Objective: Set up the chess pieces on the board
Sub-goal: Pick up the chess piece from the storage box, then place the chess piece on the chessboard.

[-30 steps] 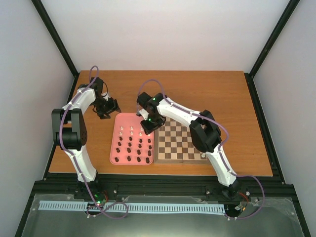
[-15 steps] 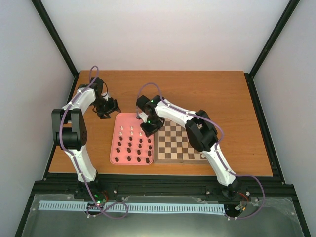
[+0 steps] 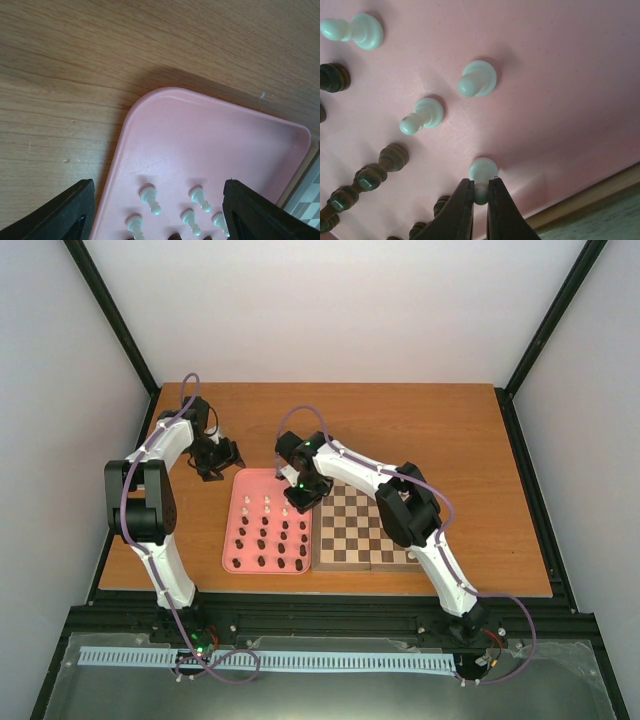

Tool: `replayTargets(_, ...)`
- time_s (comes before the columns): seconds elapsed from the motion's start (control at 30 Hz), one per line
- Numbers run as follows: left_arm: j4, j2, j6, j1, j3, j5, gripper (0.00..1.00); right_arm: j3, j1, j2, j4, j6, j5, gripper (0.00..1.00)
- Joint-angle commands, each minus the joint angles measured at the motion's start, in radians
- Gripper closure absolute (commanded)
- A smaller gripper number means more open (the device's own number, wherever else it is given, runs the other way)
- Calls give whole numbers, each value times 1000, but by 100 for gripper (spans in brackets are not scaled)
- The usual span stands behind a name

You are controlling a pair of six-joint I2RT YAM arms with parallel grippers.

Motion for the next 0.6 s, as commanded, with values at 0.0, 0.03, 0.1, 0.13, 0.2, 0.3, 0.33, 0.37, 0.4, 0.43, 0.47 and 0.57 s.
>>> replayTargets(0.0,-5,-9,15,-3,16,7,21,17,7,-15,10,-7,30,97)
replayTargets(0.03,-4,-10,16,-3,17,6,21,15,6,-28,17,-6,39,97)
replayTargets(0.1,-4,-11,15,-4,16,6,21,11,2,-61,36,3,57,97)
replayTargets(0.13,-4,-11,15,-4,16,7,21,12,-2,-80,43,10,64,97)
replayTargets(0.2,-4,-13,15,-3,15,5,21,13,-18,-122,51,32,74,97)
replayTargets(0.3,-5,-14,15,-3,15,6,21,-1,-53,-197,39,73,112,97)
replayTargets(0.33,-5,-13,14,-3,15,6,21,-19,-70,-225,36,84,128,97)
replayTargets(0.37,-4,-13,14,-3,14,7,21,-45,-86,-253,33,98,147,97)
replayTargets(0.4,-4,-12,14,-3,14,6,21,-83,-106,-284,34,112,165,97)
replayTargets(0.43,-4,-12,16,-3,13,6,21,-124,-128,-317,39,123,181,97)
replayTargets(0.47,-1,-12,16,-3,13,8,21,-176,-161,-349,44,138,195,97)
replayTargets(0.57,0,-10,13,-3,12,10,21,-342,-252,-447,71,177,209,97)
